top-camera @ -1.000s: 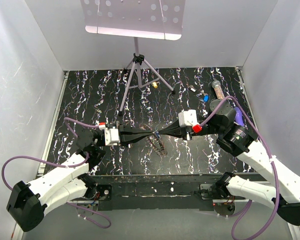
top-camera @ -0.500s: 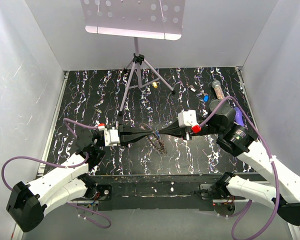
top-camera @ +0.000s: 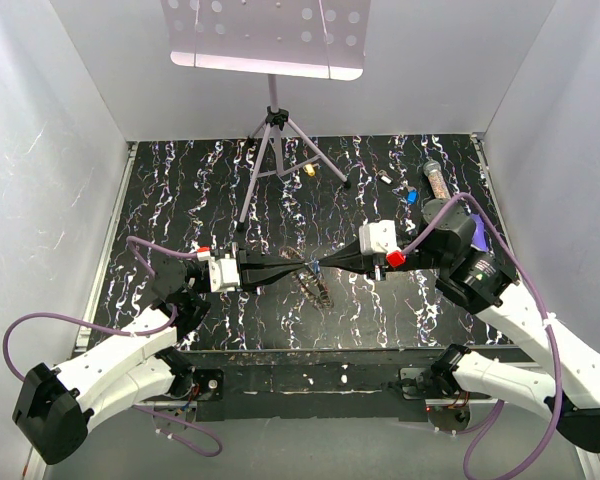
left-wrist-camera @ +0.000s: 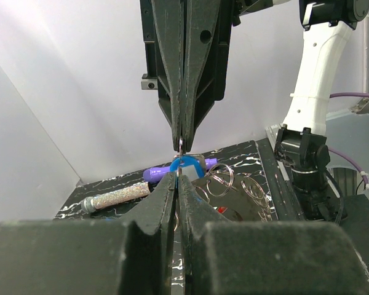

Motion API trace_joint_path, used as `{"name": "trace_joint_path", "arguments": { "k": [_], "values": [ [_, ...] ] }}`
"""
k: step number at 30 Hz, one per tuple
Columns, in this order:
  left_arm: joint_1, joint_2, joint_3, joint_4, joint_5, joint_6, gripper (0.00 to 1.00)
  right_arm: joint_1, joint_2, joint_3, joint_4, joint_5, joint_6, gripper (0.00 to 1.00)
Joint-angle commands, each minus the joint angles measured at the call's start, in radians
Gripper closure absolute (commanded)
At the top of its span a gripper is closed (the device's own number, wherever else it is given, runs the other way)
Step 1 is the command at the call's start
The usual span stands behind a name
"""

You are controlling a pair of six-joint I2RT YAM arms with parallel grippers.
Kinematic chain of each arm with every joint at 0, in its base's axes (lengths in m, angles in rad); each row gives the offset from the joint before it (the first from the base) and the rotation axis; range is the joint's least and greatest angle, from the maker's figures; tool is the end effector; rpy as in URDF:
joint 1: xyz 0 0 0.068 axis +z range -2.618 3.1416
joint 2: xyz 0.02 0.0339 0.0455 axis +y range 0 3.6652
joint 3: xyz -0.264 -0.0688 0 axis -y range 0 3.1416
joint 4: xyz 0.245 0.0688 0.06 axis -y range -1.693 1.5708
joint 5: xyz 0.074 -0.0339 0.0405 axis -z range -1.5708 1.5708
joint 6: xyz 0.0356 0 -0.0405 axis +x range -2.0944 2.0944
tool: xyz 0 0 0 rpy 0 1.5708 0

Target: Put the keys on the keyring

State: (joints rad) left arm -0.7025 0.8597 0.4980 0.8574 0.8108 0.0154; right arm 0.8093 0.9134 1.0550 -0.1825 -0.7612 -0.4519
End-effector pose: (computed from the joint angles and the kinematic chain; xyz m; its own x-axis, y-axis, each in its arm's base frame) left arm 0.1243 -0.1391 0.3298 0.3773 -0.3055 -0.8742 0.9261 0.1186 0.3583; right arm 0.1150 0.1562 0.4124 0.4111 -0.0269 -0.9112 -0.9116 -0.0123 -0.4109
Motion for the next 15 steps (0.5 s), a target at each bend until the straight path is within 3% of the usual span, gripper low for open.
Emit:
{"name": "trace_joint_path", "arguments": {
  "k": [1, 15],
  "values": [
    [-0.002, -0.024, 0.004, 0.015, -0.022, 0.012, 1.00, 0.001, -0.021, 0.040, 0.017, 0.000, -0.013, 0.99],
    [0.000, -0.024, 0.002, 0.037, -0.015, -0.005, 1.00, 0.001, -0.002, 0.027, 0.046, -0.009, 0.007, 0.99]
  ]
}}
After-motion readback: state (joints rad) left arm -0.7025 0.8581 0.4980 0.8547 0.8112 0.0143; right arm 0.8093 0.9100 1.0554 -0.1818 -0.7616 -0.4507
